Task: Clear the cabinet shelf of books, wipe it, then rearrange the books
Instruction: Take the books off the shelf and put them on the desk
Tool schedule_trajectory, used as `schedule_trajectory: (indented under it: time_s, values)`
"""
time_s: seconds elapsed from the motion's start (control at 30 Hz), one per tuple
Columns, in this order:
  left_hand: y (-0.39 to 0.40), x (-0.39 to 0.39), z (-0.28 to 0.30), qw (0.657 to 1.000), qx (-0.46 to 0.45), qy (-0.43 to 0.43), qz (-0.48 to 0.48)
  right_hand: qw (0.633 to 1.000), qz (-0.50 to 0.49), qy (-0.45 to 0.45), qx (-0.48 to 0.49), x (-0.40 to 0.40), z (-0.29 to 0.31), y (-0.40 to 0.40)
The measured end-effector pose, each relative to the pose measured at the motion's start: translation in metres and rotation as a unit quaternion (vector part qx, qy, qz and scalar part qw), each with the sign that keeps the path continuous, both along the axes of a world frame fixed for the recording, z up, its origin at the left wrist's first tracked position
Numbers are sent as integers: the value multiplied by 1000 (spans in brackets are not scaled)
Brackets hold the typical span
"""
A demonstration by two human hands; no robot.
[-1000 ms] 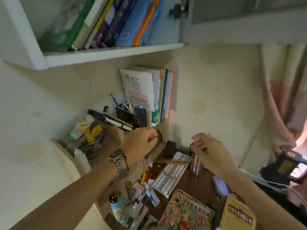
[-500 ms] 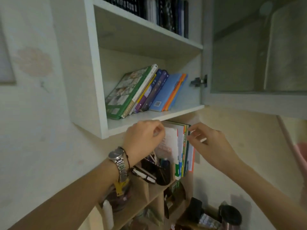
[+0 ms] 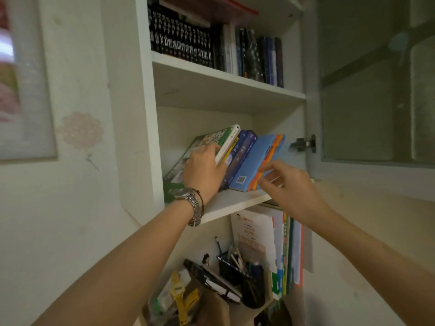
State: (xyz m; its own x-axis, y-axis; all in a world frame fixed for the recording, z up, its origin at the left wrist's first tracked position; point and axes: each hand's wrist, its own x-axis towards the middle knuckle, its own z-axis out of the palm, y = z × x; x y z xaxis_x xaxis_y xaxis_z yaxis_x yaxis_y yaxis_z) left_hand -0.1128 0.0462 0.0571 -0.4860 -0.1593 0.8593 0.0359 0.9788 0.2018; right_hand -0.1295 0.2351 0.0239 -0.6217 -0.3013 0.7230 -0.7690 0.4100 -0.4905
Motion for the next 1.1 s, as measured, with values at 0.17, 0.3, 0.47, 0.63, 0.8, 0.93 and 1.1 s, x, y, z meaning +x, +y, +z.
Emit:
schedule_trajectory:
  time_s: [0.17,0.3,0.47,0.63,0.8,0.93,1.1]
  values:
    - [-17,-29,-6,998,38,-16,42,1000,8,0,-13,-14,-2,1]
    - [-27,-43,-17,996,81,-33,26,1000,18,-6,-13,-20,-5,1]
    - [-32,-50,-18,994,100,-30,16,1000,27,-5,-11,-24,-8,-2]
    - [-34,-50,-18,997,57,-27,47,999,38,-11,-21,-24,-12,-1]
    - [-29,-43,-17,997,21,-6,76,998,41,-22,-38,-22,-18,5]
    - [-18,-30,-14,998,2,6,69,997,39,-33,-50,-22,-26,11]
    - [3,1,-2,1000,19,16,-5,996,36,-49,-64,-19,-31,15]
